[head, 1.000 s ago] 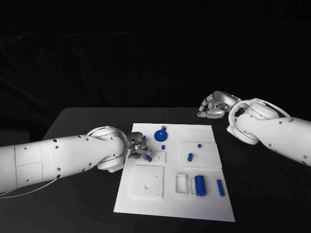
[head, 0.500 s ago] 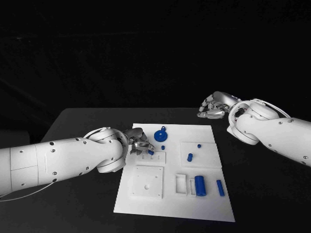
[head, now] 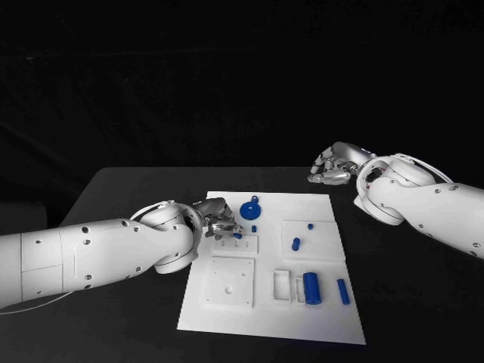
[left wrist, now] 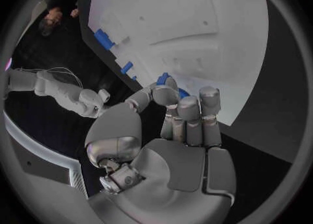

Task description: Assemble the parts on the task board

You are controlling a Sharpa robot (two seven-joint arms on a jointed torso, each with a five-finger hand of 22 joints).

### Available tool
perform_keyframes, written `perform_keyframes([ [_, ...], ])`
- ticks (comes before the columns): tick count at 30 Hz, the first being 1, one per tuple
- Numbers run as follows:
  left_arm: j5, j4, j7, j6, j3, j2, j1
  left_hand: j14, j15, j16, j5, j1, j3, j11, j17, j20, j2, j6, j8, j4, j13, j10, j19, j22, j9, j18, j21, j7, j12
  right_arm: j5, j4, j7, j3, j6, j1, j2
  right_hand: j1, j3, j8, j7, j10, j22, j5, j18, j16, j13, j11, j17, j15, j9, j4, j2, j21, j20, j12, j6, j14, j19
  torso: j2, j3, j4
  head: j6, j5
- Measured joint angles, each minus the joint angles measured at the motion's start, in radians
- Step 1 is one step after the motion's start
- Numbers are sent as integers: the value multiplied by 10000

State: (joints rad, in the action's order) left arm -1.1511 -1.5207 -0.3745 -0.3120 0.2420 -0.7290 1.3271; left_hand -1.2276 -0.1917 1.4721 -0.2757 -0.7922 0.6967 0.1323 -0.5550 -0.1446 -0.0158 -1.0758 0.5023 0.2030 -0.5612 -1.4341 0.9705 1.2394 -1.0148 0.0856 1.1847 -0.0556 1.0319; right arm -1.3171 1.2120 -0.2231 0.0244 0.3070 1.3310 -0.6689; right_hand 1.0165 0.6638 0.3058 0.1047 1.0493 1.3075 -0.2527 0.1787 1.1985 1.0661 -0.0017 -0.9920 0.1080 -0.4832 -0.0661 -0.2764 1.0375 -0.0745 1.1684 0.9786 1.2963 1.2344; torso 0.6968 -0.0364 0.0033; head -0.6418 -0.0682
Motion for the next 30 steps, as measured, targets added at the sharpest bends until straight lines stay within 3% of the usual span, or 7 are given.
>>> perform_keyframes([
  [10,-684,25,85,-300,0,39,-336,0,0,0,57,-67,26,-1,26,0,-67,-1,-37,-25,24,0,0,4,12,0,0,1,0,6,3,0,0,-4,-2,-19,0,0,0,-15,1,0,-38,1,-38,0,0,1,0,1,0,0,0,14,0,12,0,14,6,12,-6,-29,-6],
  [30,-1129,131,138,-426,-1,50,-495,0,0,-1,37,-84,52,-1,48,0,-83,-23,-94,-52,32,1,0,7,17,0,0,22,0,12,7,-4,0,-30,-11,-32,0,0,0,-35,1,0,-38,1,-38,0,0,3,0,3,0,0,0,15,0,0,0,15,12,26,1,-75,19],
])
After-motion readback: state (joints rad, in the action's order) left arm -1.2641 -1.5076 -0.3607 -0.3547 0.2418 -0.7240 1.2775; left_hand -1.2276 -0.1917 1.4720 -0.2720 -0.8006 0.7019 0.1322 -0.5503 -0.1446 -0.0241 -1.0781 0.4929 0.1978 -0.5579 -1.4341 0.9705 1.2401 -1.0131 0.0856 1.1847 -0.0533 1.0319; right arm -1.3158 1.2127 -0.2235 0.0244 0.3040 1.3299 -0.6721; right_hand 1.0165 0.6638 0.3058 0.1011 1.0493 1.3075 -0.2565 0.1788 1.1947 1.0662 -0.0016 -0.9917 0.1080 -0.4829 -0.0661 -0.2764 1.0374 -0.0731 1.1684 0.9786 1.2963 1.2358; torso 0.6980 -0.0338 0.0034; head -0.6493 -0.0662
